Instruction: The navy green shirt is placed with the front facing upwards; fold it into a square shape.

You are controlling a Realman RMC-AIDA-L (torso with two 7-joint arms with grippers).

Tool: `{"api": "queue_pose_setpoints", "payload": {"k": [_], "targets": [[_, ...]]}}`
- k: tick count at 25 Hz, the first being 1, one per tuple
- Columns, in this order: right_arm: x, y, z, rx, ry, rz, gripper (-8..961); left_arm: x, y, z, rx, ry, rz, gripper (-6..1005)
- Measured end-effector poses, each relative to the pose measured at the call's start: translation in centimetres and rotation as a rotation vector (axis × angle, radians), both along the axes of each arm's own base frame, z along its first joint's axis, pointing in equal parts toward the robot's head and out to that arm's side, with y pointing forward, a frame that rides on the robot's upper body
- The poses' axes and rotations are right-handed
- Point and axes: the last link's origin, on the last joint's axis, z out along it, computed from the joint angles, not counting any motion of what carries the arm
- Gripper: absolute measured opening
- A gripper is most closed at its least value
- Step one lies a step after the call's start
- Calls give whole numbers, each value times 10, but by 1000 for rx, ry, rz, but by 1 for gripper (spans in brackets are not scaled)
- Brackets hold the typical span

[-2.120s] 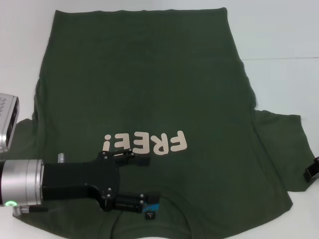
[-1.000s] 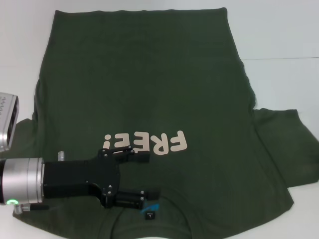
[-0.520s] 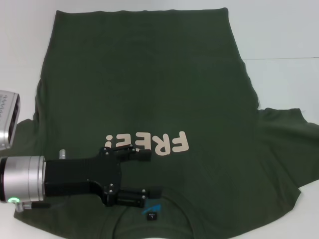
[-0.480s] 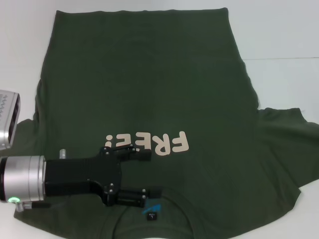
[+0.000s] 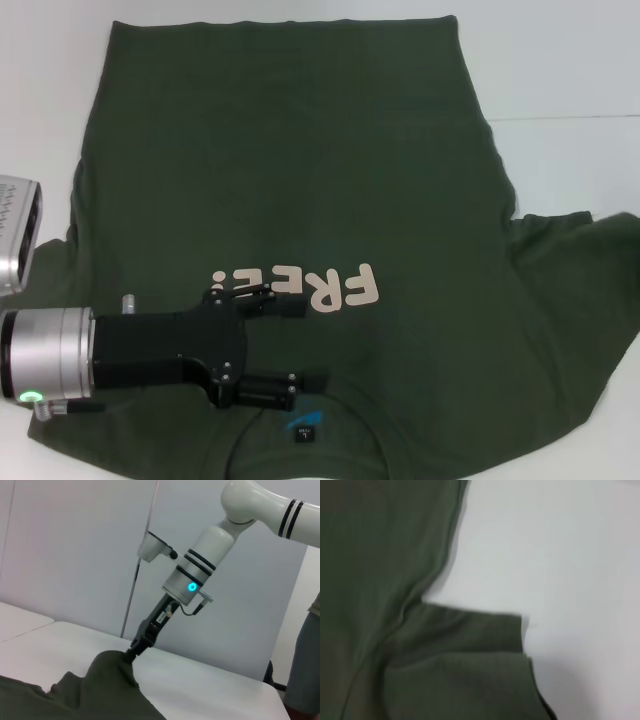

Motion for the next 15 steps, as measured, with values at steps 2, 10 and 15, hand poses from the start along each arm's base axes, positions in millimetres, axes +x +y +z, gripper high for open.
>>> {"api": "queue_pose_setpoints", "payload": {"k": [2, 10, 15], "targets": [[-4, 5, 2, 13, -2, 18, 21, 0, 0, 0, 1, 0, -1, 923], [-33, 15, -10, -19, 27, 96, 21, 2, 1, 0, 5, -8, -1, 922], [-69, 19, -25, -77, 149, 182, 21, 1, 1, 1, 5, -8, 1, 922]]}}
